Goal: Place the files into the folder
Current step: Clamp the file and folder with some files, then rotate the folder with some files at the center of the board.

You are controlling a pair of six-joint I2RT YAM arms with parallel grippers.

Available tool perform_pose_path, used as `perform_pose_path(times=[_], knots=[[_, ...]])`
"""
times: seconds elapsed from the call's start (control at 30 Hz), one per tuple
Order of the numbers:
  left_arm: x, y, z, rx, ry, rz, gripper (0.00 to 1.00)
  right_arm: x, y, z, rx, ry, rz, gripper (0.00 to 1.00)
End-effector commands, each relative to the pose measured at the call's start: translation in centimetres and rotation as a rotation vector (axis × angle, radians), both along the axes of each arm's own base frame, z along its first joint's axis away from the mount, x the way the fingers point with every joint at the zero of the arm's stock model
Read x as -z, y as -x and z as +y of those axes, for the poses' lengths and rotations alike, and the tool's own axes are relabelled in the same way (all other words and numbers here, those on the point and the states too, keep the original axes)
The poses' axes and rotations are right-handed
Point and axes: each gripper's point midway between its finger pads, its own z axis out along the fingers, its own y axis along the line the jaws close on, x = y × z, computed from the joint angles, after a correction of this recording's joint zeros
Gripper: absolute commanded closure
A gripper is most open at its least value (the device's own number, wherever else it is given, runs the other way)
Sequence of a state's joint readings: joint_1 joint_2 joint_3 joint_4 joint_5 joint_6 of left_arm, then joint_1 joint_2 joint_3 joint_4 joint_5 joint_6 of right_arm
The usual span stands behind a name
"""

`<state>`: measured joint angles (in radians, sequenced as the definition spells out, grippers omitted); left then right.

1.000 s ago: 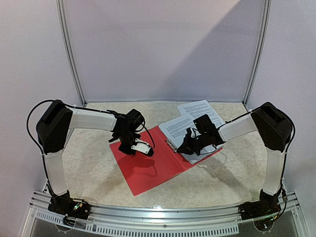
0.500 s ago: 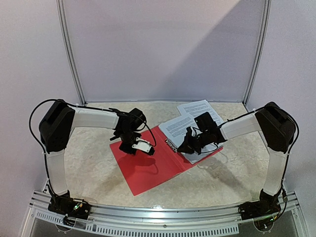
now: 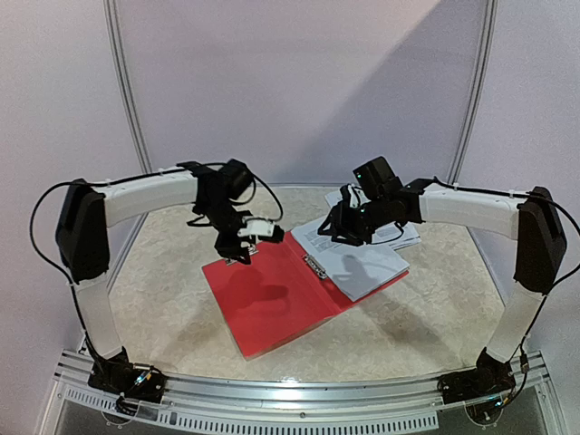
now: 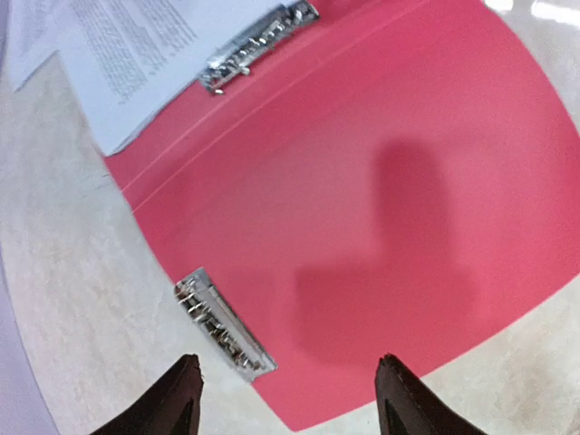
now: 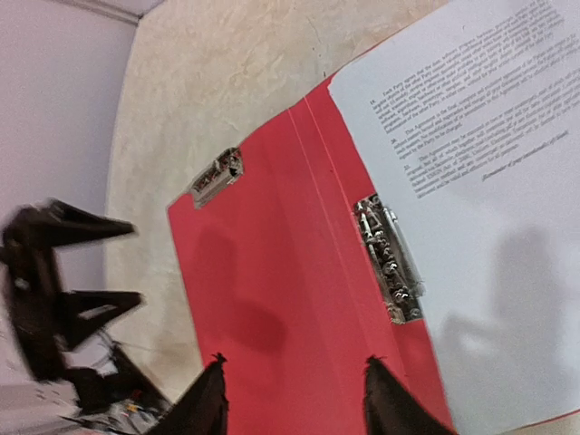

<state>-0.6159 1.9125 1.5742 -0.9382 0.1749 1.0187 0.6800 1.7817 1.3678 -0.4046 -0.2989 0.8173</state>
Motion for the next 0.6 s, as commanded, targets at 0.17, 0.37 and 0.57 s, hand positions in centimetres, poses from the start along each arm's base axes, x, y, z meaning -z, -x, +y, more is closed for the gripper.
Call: perform_pose_path(times=[0.17, 0.37, 0.57], knots=[[-5.4, 0.8, 9.0, -0.351, 0.098, 0.013, 0.18, 6.3, -0.2, -1.2, -0.157, 0.605, -0.106, 0.33], [-3.5, 3.5, 14.4, -0.496, 0.046, 0.034, 0.16, 9.4, -1.8, 0.5, -0.267, 0.76, -0.139, 0.37], [-2.2, 5.8, 15.8, -0.546, 0.036, 0.047, 0.16, 12.4, -2.2, 2.4, -0.355, 0.747, -0.14, 0.62]])
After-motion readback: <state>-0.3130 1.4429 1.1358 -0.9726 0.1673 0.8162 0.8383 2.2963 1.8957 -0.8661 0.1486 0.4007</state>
